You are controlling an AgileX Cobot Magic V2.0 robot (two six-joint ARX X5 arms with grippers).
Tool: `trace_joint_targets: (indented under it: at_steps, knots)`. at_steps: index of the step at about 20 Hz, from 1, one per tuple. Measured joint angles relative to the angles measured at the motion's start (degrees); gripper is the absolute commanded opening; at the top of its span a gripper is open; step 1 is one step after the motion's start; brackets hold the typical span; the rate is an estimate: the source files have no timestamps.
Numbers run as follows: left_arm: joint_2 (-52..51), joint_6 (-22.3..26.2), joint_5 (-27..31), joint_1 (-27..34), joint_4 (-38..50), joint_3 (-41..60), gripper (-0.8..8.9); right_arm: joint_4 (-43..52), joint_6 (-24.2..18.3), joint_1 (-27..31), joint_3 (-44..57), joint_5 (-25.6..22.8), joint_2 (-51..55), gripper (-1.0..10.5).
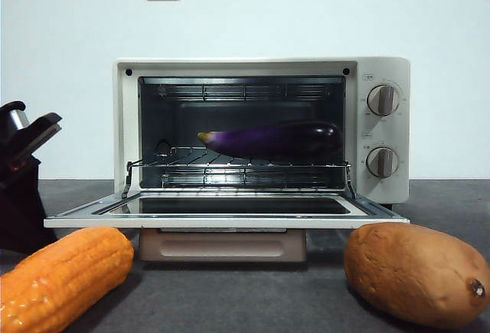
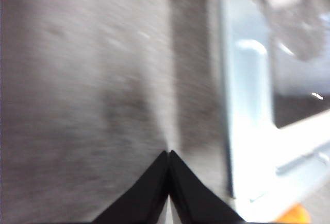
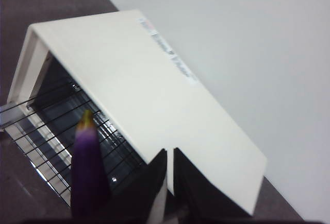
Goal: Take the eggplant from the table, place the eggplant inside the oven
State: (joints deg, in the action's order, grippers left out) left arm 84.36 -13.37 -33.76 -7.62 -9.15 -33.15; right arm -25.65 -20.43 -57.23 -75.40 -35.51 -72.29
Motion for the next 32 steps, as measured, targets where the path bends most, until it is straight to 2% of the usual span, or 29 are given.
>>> trace_joint_targets:
  at_steps: [3, 8, 14, 19, 24, 27, 29, 32]
  knots:
    - [0.24, 0.42, -4.07, 0.00, 1.31, 0.00, 0.05, -2.47, 1.27, 0.00, 0.00, -0.02, 3.28, 0.1]
    - [0.26, 0.57, -6.21, 0.72, 2.23, 0.00, 0.06, -7.89, 3.67, -0.04, 0.00, 0.02, 8.39, 0.1]
    - [0.39, 0.44, -10.49, 2.45, 3.28, 0.11, 0.06, -20.79, 9.03, -0.04, 0.00, 0.59, 15.08, 0.1]
    - [0.42, 0.28, -14.38, 3.50, 3.08, -0.92, 0.06, -34.60, 15.23, -0.04, 0.00, 4.66, 19.76, 0.1]
    - [0.46, -1.07, -17.70, 4.09, 2.86, -6.23, 0.06, -46.05, 21.66, -0.04, 0.00, 10.23, 24.20, 0.1]
    - [0.46, -2.71, -20.72, 3.87, 3.61, -11.19, 0.06, -48.61, 24.00, -0.04, 0.00, 13.79, 26.95, 0.1]
    - [0.46, -4.02, -20.52, 3.63, 3.93, -14.82, 0.06, -48.33, 25.07, -0.07, 0.13, 15.54, 28.72, 0.1]
    - [0.44, -5.51, -22.03, 3.67, 2.97, -19.76, 0.06, -46.88, 26.18, -0.07, 1.64, 16.04, 31.47, 0.1]
